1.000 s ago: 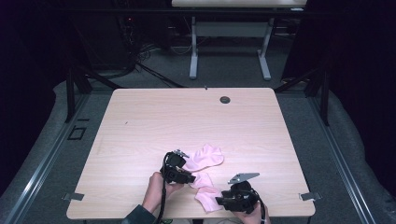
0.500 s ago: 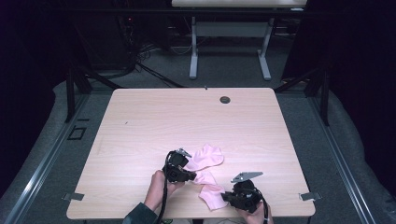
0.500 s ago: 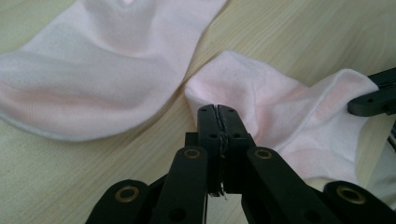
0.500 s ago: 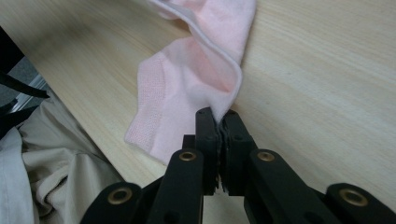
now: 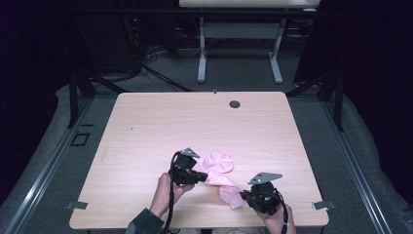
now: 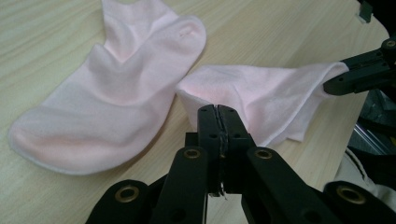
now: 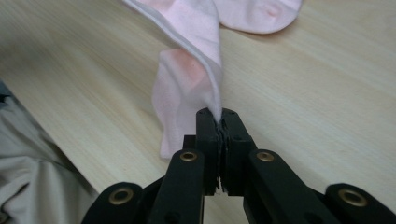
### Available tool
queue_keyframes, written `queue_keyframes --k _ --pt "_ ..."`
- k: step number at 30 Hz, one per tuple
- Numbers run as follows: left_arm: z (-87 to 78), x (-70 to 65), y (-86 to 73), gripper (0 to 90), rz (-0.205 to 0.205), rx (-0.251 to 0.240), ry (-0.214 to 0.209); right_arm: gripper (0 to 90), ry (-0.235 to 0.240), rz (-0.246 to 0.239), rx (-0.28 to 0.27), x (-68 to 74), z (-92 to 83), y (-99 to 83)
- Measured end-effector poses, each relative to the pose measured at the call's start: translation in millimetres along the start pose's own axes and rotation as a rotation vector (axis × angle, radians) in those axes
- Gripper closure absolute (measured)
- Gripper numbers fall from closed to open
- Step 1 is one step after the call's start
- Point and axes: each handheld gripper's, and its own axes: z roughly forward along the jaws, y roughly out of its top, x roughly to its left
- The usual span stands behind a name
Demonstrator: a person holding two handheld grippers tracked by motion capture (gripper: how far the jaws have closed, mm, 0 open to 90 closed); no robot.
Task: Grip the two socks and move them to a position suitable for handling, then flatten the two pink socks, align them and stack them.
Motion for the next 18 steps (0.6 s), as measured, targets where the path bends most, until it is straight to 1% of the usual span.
queue_keyframes --k 3,4,6,9,11,14,16,18 --pt "-3.0 -5.6 5.6 89.3 0.015 -0.018 -0.009 87.6 -0.064 -0.049 0.015 1.3 -7.6 4.9" --pt "-3.9 -7.3 7.2 89.3 0.018 -0.025 -0.012 87.7 -0.103 -0.068 0.015 1.9 -11.1 7.2" --pt "-5.7 -10.5 10.5 89.3 0.026 -0.035 -0.017 87.8 -0.150 -0.097 0.017 2.5 -18.3 11.6" --pt "-7.9 -13.9 14.3 89.3 0.028 -0.051 -0.026 87.8 -0.196 -0.133 0.009 2.2 -29.3 17.5" --pt "-9.1 -15.7 16.1 89.3 0.034 -0.059 -0.026 87.8 -0.233 -0.167 0.003 1.9 -35.5 21.2" --pt "-8.6 -15.7 16.9 89.3 0.036 -0.062 -0.026 87.7 -0.275 -0.209 -0.001 3.3 -41.7 26.4" --pt "-7.2 -13.3 15.2 89.3 0.028 -0.059 -0.025 87.7 -0.282 -0.234 0.001 4.6 -42.5 29.0" --pt "-6.5 -10.4 12.7 89.3 0.026 -0.051 -0.019 87.7 -0.284 -0.245 0.005 6.8 -40.9 29.9"
